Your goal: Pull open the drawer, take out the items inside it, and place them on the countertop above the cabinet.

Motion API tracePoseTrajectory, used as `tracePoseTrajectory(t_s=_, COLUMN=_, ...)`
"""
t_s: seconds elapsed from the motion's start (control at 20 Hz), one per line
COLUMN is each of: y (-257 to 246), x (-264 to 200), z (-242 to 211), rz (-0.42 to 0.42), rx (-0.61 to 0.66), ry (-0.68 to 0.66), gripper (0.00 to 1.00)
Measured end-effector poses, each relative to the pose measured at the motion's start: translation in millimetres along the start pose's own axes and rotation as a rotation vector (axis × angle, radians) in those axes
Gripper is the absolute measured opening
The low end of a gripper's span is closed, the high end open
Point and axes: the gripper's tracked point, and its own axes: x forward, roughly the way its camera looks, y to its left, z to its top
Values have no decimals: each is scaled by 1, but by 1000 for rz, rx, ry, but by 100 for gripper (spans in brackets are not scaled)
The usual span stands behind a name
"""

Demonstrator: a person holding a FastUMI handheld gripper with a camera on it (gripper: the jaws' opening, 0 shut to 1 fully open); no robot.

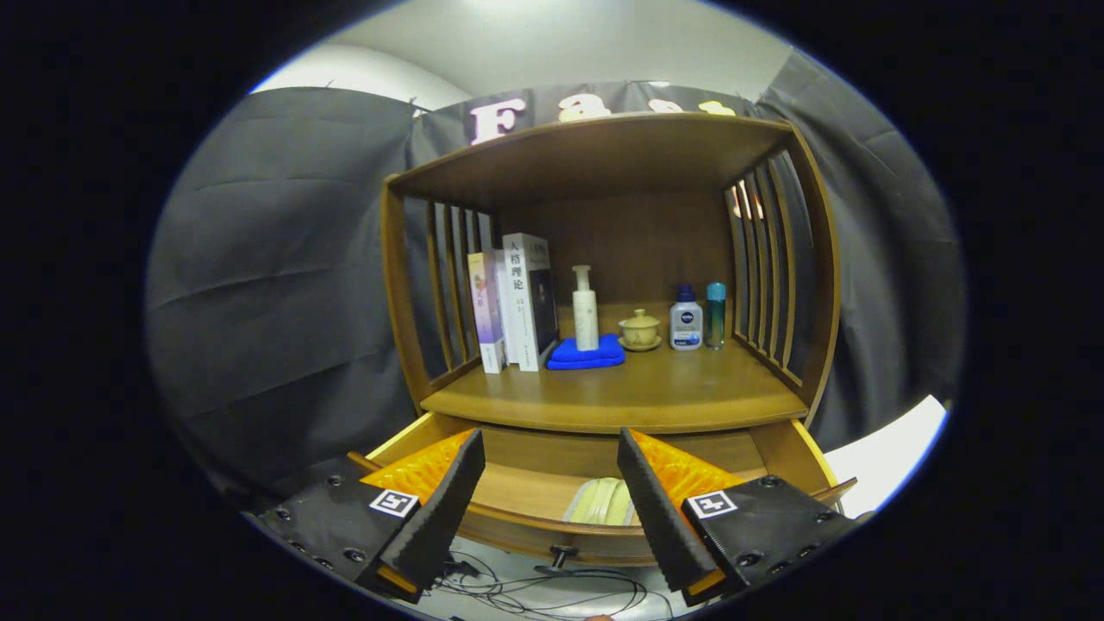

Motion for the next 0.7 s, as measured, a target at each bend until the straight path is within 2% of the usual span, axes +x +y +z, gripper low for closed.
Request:
tracePoseTrajectory(t_s=0.25, y=-12, x=37, z=-3, rz=-35, rx=26, ry=133, gripper=97)
tracePoseTrajectory(t_s=0.35, y=-9, x=51, z=-7, rz=-17, rx=57, ry=183, gripper=97)
tracePoseTrajectory(t_s=0.7, y=-17, x=89, z=-50, rz=-55, rx=115, ry=390, gripper=97)
